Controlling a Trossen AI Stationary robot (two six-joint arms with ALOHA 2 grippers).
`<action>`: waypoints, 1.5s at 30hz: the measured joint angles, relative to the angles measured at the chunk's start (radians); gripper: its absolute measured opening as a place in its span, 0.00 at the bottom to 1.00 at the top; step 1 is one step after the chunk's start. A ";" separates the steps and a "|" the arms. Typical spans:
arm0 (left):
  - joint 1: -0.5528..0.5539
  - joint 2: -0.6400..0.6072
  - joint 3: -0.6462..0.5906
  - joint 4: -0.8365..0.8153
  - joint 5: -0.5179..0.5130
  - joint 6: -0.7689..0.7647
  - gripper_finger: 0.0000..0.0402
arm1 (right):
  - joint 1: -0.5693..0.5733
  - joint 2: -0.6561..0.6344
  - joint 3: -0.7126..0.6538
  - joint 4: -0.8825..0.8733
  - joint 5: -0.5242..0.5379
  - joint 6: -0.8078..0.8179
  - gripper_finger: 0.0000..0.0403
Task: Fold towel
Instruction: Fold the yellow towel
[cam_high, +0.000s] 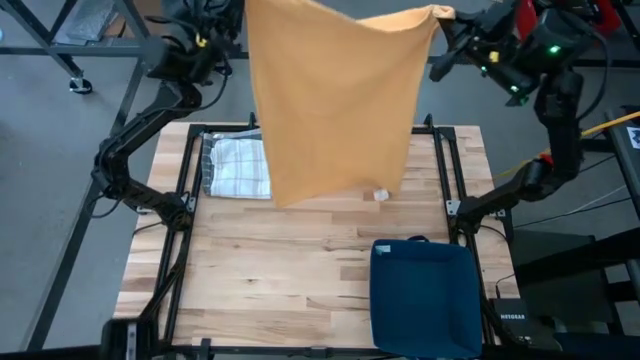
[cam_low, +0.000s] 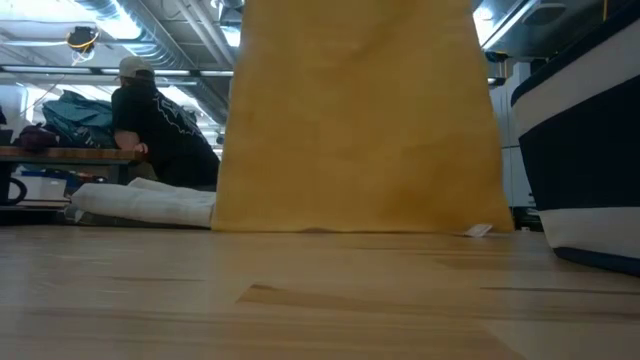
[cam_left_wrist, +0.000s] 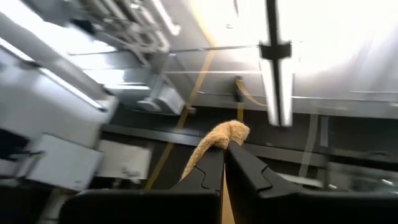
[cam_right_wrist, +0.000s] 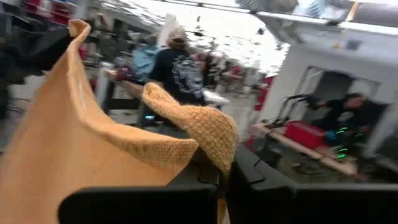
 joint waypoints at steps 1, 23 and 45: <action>0.011 0.008 0.000 0.001 -0.014 -0.004 0.00 | 0.000 0.008 0.000 0.014 0.015 -0.025 0.01; 0.103 0.353 0.399 -0.019 0.027 -0.108 0.00 | -0.071 0.029 0.000 0.149 0.243 -0.310 0.01; 0.051 0.301 0.509 -0.321 0.716 -0.403 0.00 | 0.006 -0.010 -0.001 -0.310 -0.030 0.126 0.01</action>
